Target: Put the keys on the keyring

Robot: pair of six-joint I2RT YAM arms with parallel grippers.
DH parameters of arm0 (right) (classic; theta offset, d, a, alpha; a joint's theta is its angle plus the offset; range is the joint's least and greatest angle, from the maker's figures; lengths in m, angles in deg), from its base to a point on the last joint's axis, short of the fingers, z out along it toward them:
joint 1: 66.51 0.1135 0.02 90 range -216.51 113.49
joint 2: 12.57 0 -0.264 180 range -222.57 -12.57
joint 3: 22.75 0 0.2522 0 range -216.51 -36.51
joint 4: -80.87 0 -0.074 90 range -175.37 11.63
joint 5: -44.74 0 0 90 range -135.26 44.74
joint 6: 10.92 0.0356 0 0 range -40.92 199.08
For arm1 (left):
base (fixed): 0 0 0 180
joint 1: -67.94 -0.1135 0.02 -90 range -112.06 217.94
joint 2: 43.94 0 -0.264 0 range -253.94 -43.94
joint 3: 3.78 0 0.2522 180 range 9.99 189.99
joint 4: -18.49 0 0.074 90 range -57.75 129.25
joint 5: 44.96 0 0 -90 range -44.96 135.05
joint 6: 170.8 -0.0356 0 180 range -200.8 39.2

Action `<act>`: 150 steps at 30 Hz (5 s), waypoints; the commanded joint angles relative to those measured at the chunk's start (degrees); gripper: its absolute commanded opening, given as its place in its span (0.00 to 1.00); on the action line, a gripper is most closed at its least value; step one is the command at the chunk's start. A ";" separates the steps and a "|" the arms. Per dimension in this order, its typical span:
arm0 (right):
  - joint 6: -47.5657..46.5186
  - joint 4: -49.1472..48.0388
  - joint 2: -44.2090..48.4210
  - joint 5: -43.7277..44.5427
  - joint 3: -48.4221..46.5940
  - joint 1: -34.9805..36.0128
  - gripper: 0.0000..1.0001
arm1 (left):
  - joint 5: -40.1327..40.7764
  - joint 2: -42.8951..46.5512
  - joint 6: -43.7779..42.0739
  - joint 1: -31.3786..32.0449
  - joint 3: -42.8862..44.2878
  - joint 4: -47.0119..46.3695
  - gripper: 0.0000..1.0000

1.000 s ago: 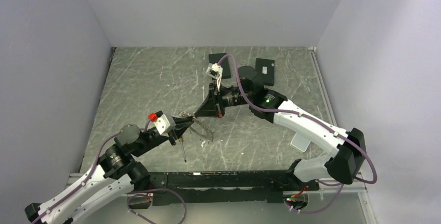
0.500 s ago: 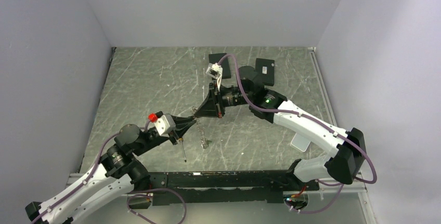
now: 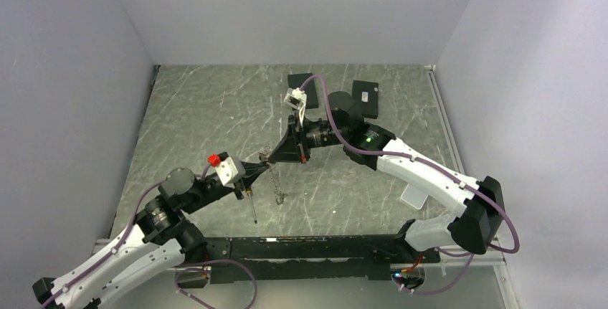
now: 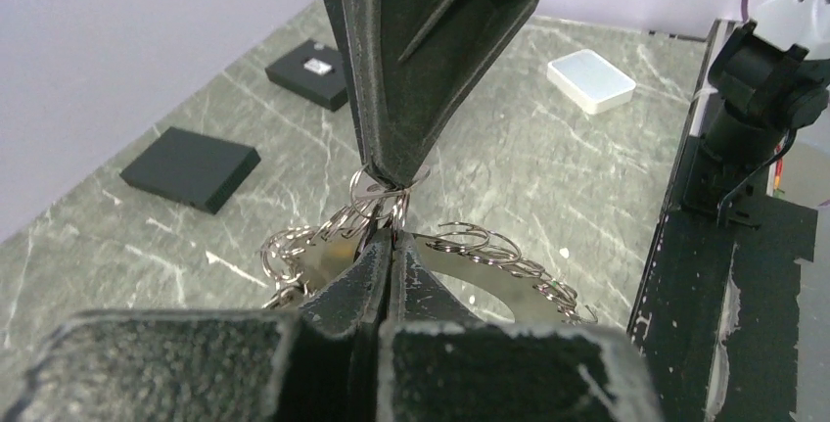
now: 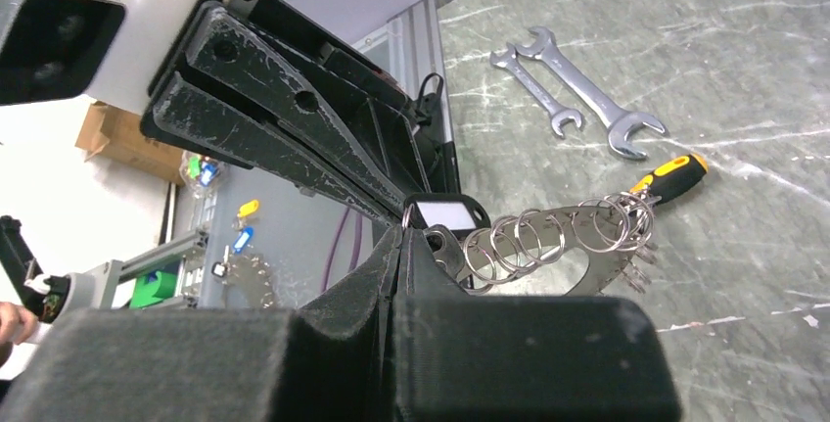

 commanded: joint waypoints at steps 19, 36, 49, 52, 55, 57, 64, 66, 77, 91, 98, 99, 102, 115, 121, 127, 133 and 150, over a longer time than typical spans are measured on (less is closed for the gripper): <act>0.40 3.32 -6.53 9.04 -7.81 5.21 0.00 | 5.56 -13.12 -3.12 0.14 9.73 13.00 0.00; -1.82 3.87 -8.45 8.44 -4.63 5.59 0.00 | 7.66 -6.02 -0.98 0.17 11.74 14.47 0.00; -1.30 2.45 -7.86 8.18 -3.08 4.84 0.00 | 1.75 -4.64 0.67 0.15 14.96 14.51 0.27; -1.17 2.18 -7.49 8.02 -2.89 4.56 0.00 | 1.47 -4.17 0.77 0.16 15.73 15.49 0.30; -1.09 2.10 -7.07 7.84 -2.64 4.21 0.00 | 1.75 -3.14 0.88 0.18 16.23 15.84 0.31; -1.14 2.12 -6.93 7.76 -2.48 3.97 0.00 | 1.84 -2.61 0.81 0.17 16.82 16.28 0.31; -0.71 2.44 -6.49 7.58 -3.20 2.66 0.00 | -0.70 -0.83 0.67 0.14 18.09 20.10 0.25; -0.13 2.74 -6.45 7.82 -3.80 2.24 0.00 | -4.06 -0.28 0.76 0.16 16.99 20.47 0.23; 3.83 5.45 -5.30 10.93 -6.86 -0.04 0.00 | -2.24 -0.03 2.59 0.21 9.02 13.88 0.21; 3.76 8.44 -4.28 16.36 -8.39 -0.19 0.00 | -4.59 -5.77 3.50 0.20 6.20 8.12 0.19; 3.32 10.31 -3.81 19.75 -8.86 -0.22 0.00 | -4.45 -6.94 3.68 0.26 5.54 7.43 0.19; 3.40 10.77 -3.81 20.46 -9.02 -0.22 0.00 | -4.62 -7.28 3.60 0.16 5.69 7.53 0.19; 3.76 11.93 -3.86 22.80 -9.38 -0.22 0.00 | -4.49 -8.40 3.46 0.18 5.84 7.82 0.19; 5.14 14.36 -3.53 26.94 -10.93 -0.52 0.00 | -4.57 -12.03 3.96 0.19 4.62 3.70 0.19; 6.53 14.80 -2.83 27.37 -11.75 -0.66 0.00 | -4.67 -14.54 4.81 0.21 2.58 -1.98 0.20; 7.44 14.62 -1.94 26.34 -11.75 -0.63 0.00 | 1.30 -18.78 7.25 0.23 1.00 -7.57 0.20; 7.45 14.11 -1.47 25.24 -10.91 -0.66 0.00 | 12.47 -18.05 7.94 0.22 0.27 -11.08 0.21; 7.44 13.22 -1.97 22.96 -9.62 -0.66 0.00 | 36.91 -0.16 13.92 0.21 -2.15 -9.52 0.34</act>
